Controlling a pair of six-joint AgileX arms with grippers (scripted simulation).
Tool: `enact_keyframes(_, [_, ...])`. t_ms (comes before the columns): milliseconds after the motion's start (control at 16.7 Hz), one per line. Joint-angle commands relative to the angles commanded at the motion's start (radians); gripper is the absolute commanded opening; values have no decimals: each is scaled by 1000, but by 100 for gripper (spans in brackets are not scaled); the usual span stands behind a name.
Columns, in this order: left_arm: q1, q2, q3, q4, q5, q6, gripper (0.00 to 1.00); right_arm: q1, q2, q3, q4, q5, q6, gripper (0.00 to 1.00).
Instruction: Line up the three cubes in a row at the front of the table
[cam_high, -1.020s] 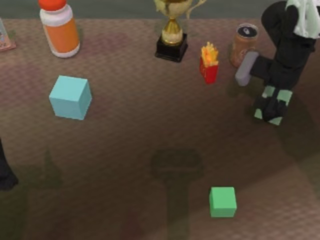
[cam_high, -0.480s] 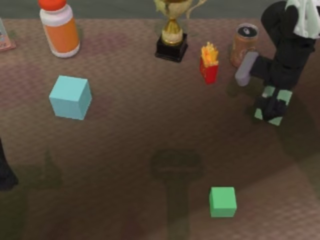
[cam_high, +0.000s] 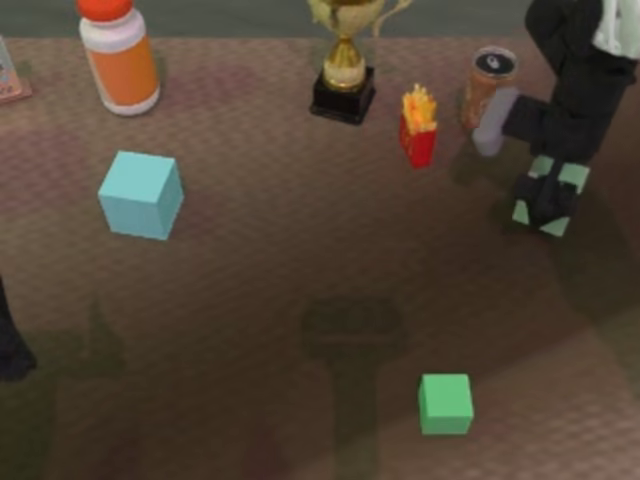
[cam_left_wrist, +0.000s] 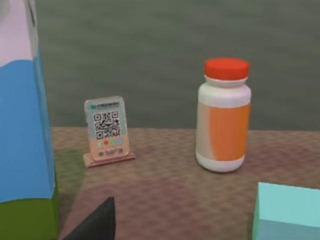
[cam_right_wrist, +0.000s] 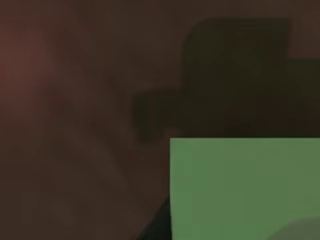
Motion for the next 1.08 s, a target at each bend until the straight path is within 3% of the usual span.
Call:
enact_keyframes(240, [0,0,0,0,0,0,100,6,-28,109,-149,0,-2,0])
enact_keyframes(660, [0,0,0,0,0,0,100,17,-40,114,-163,-1,4,0])
enact_keyframes(840, [0,0,0,0,0,0,100,111,-89,49,-145,-1,32,0])
enact_keyframes(1080, [0,0,0,0,0,0,100,320,-203,-108,-105,-4,99,0])
